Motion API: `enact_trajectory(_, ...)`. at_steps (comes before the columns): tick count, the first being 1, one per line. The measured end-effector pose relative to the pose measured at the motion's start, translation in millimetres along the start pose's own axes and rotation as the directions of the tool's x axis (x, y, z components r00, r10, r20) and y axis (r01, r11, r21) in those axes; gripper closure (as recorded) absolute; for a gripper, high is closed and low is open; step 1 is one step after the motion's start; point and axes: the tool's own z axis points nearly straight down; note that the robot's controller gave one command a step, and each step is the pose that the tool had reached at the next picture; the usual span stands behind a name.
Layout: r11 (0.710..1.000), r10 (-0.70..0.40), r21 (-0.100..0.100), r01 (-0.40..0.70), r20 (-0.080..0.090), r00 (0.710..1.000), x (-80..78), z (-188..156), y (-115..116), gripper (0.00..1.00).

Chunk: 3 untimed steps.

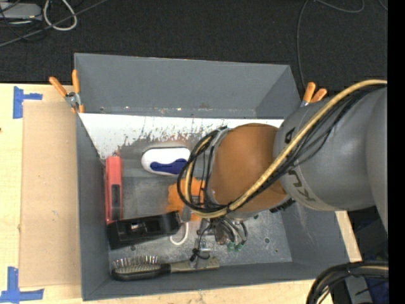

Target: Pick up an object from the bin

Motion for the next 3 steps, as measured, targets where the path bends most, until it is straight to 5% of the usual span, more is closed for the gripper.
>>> enact_trajectory(2, 0.999, -0.055, 0.001, 0.055, 0.002, 0.999, -2.6, 2.8, 2.0, 0.0)
enact_trajectory(3, 0.997, -0.078, 0.001, 0.078, 0.001, 0.997, -41.6, -19.0, -11.6, 1.0)
